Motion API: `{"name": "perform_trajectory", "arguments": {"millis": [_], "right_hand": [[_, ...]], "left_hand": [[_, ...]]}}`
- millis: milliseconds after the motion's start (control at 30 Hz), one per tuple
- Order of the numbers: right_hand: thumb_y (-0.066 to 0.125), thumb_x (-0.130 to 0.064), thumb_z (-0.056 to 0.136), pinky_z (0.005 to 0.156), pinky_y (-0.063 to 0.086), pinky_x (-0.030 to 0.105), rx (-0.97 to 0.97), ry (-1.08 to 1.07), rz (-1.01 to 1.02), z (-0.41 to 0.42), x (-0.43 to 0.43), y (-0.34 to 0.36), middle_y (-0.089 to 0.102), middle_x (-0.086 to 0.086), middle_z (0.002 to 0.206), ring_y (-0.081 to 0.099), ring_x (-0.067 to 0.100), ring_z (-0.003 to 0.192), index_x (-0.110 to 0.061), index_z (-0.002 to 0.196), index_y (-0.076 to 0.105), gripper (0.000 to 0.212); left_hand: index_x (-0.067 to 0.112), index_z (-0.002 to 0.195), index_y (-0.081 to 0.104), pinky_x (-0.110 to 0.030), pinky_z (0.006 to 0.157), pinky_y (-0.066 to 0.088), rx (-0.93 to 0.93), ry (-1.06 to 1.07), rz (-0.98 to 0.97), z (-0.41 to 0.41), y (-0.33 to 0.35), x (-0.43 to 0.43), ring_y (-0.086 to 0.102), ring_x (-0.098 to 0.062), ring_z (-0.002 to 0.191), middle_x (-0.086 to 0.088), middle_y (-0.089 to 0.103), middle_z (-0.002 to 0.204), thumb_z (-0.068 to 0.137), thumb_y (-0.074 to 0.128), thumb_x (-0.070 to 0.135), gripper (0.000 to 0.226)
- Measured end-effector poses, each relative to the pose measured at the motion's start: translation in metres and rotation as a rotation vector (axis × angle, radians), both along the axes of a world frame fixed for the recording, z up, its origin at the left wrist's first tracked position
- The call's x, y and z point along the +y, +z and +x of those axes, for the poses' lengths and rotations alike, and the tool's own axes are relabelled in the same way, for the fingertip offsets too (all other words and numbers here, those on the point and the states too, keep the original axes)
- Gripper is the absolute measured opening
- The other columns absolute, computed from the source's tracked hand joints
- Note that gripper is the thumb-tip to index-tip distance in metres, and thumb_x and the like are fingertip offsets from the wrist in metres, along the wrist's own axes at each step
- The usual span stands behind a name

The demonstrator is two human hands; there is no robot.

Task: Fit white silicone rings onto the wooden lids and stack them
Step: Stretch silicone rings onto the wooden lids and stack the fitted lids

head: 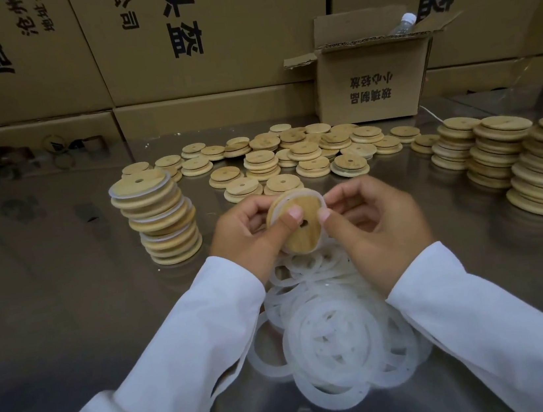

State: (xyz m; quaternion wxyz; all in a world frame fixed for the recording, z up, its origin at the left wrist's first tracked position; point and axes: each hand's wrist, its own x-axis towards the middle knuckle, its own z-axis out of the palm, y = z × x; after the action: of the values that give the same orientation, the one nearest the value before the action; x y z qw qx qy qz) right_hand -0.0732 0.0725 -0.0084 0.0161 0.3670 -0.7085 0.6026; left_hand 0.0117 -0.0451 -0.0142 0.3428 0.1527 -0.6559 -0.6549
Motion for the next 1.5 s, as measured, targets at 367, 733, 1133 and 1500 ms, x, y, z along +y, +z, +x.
{"name": "perform_trajectory", "arguments": {"millis": [367,733,1133,1500], "right_hand": [[0.059,-0.028,0.081,0.064,0.039,0.005,0.219,-0.137,0.073,-0.002,0.002,-0.001,0.062,-0.016,0.074,0.055,-0.003,0.078,-0.025,0.075,0.062,0.007],[0.058,-0.018,0.087,0.057,0.036,0.002,0.153,-0.146,0.191,-0.011,0.000,0.002,0.058,-0.011,0.073,0.052,0.001,0.067,-0.020,0.078,0.059,0.008],[0.057,-0.019,0.087,0.058,0.036,0.004,0.079,-0.088,0.149,-0.014,0.000,0.005,0.056,-0.015,0.071,0.051,-0.001,0.066,-0.027,0.072,0.056,0.017],[0.067,-0.024,0.079,0.067,0.043,0.010,0.049,-0.075,0.057,-0.005,-0.001,-0.002,0.064,-0.011,0.072,0.057,0.000,0.071,-0.024,0.075,0.062,0.006]], "left_hand": [[0.012,0.076,0.064,-0.036,0.065,0.058,-0.036,-0.068,0.093,-0.002,0.001,-0.001,0.068,-0.018,0.065,-0.003,0.071,0.067,0.079,0.066,0.005,0.007],[0.012,0.074,0.061,-0.041,0.070,0.055,-0.046,-0.062,0.029,-0.005,-0.003,-0.001,0.065,-0.023,0.065,-0.004,0.070,0.067,0.077,0.067,0.001,0.013],[0.010,0.077,0.060,-0.033,0.063,0.058,0.014,-0.087,0.050,-0.002,0.000,-0.006,0.067,-0.020,0.067,-0.003,0.070,0.070,0.077,0.065,0.001,0.010],[0.006,0.083,0.061,-0.040,0.070,0.059,0.011,-0.070,0.154,-0.005,-0.005,-0.007,0.068,-0.025,0.075,-0.011,0.070,0.076,0.077,0.066,0.003,0.008]]}}
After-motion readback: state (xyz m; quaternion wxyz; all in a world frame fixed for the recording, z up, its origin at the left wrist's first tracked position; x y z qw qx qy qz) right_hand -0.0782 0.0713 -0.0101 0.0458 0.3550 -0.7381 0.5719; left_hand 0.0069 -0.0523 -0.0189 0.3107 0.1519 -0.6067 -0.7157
